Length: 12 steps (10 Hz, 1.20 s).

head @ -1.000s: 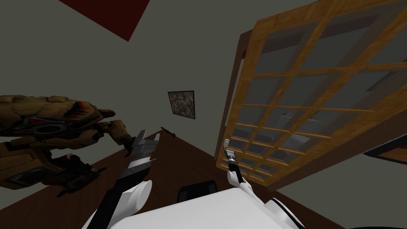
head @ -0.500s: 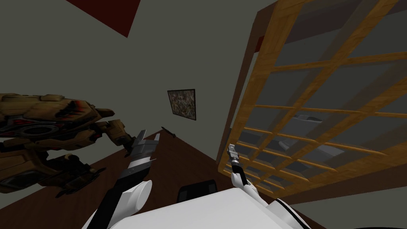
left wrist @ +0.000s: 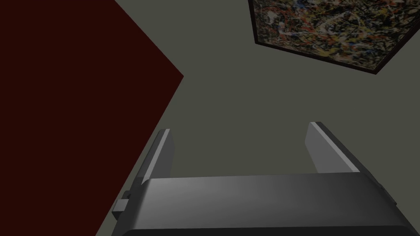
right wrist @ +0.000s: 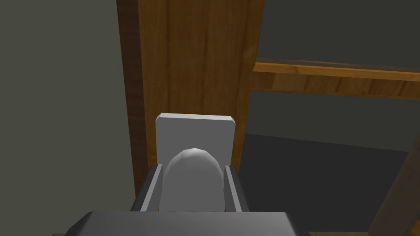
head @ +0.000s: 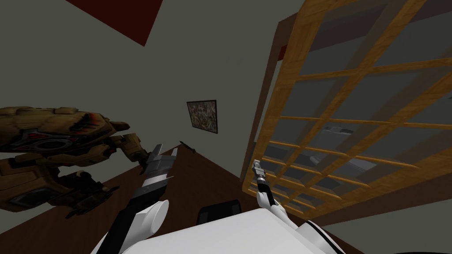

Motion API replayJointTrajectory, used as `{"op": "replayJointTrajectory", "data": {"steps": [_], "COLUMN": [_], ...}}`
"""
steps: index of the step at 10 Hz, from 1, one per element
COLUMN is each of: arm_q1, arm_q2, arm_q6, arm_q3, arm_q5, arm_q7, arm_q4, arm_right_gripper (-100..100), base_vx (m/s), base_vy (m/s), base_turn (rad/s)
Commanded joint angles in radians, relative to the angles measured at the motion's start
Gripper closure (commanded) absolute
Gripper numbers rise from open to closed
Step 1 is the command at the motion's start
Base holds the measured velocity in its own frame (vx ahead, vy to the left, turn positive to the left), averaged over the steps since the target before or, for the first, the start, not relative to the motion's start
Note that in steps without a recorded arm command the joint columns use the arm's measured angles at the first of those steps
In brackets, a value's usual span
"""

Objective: Pull the door open

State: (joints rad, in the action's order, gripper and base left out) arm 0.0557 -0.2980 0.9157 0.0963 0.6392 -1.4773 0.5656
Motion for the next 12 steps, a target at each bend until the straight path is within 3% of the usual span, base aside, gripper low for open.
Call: {"op": "replayJointTrajectory", "data": {"steps": [1, 9, 10, 12], "arm_q1": [-0.002, -0.01, -0.001, -0.012], "arm_q2": [-0.005, -0.026, -0.024, -0.042], "arm_q6": [-0.001, -0.006, 0.001, 0.013], "arm_q3": [0.019, 0.106, 0.1, 0.132], "arm_q5": [-0.011, -0.064, -0.061, -0.076], "arm_q7": [-0.014, -0.077, -0.075, -0.109], "arm_q4": [0.008, 0.044, 0.021, 0.023], "arm_right_gripper": [100, 100, 100, 100], "base_vx": [-0.148, -0.219, -0.101, -0.194], "base_vy": [-0.006, -0.021, -0.027, 0.014], "base_turn": [0.046, 0.057, 0.031, 0.097]}}
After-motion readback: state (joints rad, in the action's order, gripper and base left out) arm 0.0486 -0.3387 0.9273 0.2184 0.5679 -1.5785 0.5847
